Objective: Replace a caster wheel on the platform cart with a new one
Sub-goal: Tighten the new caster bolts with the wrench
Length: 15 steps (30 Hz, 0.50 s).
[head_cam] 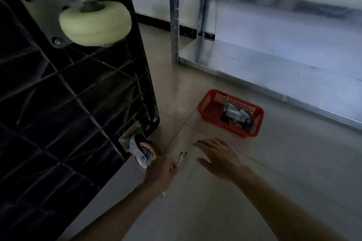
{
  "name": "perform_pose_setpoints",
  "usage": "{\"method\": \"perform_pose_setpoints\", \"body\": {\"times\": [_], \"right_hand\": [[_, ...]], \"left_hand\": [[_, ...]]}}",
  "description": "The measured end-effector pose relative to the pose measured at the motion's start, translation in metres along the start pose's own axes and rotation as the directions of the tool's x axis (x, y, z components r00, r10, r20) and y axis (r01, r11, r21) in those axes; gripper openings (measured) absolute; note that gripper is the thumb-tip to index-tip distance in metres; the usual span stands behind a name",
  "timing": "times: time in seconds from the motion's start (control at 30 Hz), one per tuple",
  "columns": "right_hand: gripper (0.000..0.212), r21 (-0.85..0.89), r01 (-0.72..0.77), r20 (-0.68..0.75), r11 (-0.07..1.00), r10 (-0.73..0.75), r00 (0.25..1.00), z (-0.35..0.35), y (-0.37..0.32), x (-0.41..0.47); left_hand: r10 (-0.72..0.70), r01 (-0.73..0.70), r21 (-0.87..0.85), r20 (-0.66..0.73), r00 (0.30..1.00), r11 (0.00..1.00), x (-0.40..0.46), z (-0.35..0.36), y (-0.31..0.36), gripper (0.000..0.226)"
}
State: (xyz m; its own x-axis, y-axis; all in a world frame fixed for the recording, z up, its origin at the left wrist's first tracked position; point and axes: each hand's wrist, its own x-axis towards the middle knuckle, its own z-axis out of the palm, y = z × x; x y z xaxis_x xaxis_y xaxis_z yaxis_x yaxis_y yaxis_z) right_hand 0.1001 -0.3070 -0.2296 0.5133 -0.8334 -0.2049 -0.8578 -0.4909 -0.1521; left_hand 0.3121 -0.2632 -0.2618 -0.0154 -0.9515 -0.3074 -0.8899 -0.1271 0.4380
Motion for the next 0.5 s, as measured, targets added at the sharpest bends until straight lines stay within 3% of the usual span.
{"method": "perform_pose_setpoints", "body": {"times": [0.13,0.4,0.5], "right_hand": [[0.058,0.039,-0.026,0.033,0.999,0.025,0.999,0.030,0.006,0.001],[0.058,0.094,-0.033,0.076,0.995,0.026,0.997,0.058,-0.002,0.006],[0.057,0.103,-0.035,0.083,0.994,0.026,0.996,0.063,-0.003,0.004]], "left_hand": [[-0.020,0.019,0.024,0.033,0.999,1.000,0.005,0.022,-0.003,0.023],[-0.071,0.071,0.062,-0.012,0.997,0.996,0.009,0.050,-0.018,0.037],[-0.058,0.059,0.062,-0.023,0.998,0.996,0.008,0.053,-0.022,0.027]]}}
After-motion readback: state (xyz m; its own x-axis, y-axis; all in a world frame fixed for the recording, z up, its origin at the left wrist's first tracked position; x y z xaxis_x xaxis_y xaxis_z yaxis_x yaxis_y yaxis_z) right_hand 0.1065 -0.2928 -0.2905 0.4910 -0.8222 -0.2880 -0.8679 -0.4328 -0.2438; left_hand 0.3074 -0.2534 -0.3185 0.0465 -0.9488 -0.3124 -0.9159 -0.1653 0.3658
